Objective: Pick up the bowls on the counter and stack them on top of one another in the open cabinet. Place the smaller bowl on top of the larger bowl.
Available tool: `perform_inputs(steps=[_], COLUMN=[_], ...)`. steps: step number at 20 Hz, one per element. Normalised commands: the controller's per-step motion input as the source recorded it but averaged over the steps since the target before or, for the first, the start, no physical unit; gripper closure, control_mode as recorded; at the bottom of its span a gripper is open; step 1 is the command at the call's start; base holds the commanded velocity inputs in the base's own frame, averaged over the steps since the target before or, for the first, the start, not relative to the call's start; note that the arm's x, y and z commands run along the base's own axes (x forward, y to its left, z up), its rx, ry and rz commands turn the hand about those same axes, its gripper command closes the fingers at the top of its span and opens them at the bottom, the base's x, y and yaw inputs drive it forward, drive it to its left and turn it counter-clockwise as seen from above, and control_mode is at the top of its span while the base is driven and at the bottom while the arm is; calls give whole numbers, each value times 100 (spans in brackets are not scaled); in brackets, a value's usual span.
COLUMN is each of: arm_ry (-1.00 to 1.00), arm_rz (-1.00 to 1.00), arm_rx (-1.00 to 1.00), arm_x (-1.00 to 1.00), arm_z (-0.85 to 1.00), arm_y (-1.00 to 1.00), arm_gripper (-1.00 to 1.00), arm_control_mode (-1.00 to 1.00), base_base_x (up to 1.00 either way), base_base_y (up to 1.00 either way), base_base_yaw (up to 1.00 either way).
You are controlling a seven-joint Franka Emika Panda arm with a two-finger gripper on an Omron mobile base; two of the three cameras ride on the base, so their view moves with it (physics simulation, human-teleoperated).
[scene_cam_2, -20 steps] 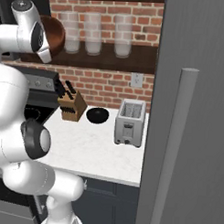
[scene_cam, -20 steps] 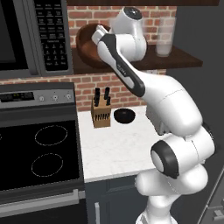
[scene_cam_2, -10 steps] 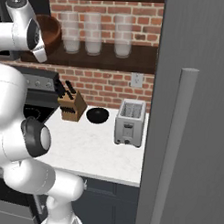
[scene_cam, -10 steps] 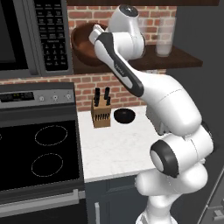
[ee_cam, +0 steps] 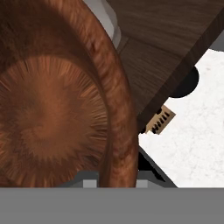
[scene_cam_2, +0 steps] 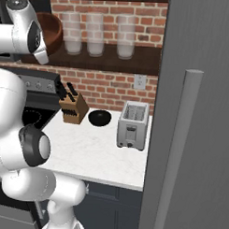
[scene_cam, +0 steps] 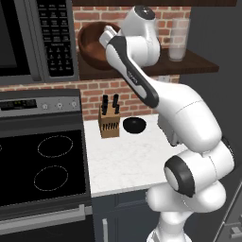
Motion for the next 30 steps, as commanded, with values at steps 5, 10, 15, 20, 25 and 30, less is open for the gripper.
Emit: perform_inputs(steps=[5,10,15,20,25,30], arm_ry=[-3,8,20,7,0,0], arm_rz=[0,0,0,0,0,0], arm_rx=[2,0,0,0,0,0], arm_x=[2,23,20,40,47,34], arm_z=[0,-17,-48,-16,0,0], arm_y=[-9,-2,0,0,2,1], arm_gripper=[100,100,100,100,100,-100], arm_control_mode=[-100,-100,-100,-100,-100,-100], base_base_x=[0,0,0,0,0,0], base_base_y=[0,0,0,0,0,0], base_base_yaw=[0,0,0,0,0,0])
